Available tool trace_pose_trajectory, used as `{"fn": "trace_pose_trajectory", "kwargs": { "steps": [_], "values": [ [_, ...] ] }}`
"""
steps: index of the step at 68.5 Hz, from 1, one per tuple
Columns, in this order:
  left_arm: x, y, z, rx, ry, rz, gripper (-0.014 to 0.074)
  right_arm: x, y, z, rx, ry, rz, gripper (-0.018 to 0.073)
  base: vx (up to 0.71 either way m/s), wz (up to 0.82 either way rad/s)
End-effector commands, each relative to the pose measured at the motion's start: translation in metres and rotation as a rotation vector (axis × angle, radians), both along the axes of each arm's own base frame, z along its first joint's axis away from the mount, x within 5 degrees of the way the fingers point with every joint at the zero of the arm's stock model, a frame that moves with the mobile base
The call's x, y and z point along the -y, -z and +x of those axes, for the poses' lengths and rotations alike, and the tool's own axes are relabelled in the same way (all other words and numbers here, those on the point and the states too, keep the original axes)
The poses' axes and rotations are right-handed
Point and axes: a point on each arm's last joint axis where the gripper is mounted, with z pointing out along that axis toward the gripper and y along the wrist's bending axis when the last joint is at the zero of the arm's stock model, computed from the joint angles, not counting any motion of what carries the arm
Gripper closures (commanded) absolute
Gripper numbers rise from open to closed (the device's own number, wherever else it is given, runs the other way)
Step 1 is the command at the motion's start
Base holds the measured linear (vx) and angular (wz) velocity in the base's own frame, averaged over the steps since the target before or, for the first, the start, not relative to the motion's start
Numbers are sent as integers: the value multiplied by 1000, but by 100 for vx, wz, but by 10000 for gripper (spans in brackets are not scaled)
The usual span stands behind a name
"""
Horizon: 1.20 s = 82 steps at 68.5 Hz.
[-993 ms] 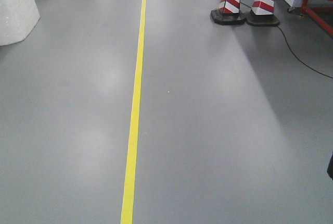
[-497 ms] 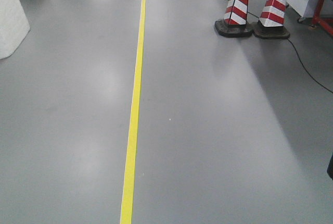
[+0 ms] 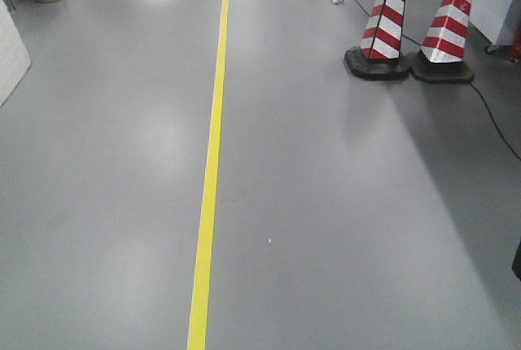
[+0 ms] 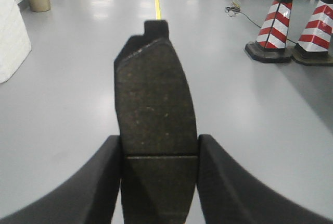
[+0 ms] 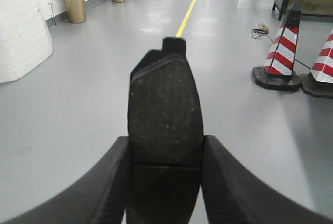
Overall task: Move and align brake pads A on conveyor
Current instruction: 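Turn past the striped cones toward the black conveyor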
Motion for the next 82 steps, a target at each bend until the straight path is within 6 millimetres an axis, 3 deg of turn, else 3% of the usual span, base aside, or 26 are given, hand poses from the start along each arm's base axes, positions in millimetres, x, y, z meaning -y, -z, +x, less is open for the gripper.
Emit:
{"fn": "trace_pose_trajectory", "kwargs": {
  "steps": [1, 82],
  "values": [
    [0, -18, 2, 123, -5, -11, 603, 0, -19, 1, 125, -3, 10, 566, 69, 2],
    [0, -18, 2, 123, -5, -11, 603, 0, -19, 1, 125, -3, 10, 566, 69, -3]
  ]
}}
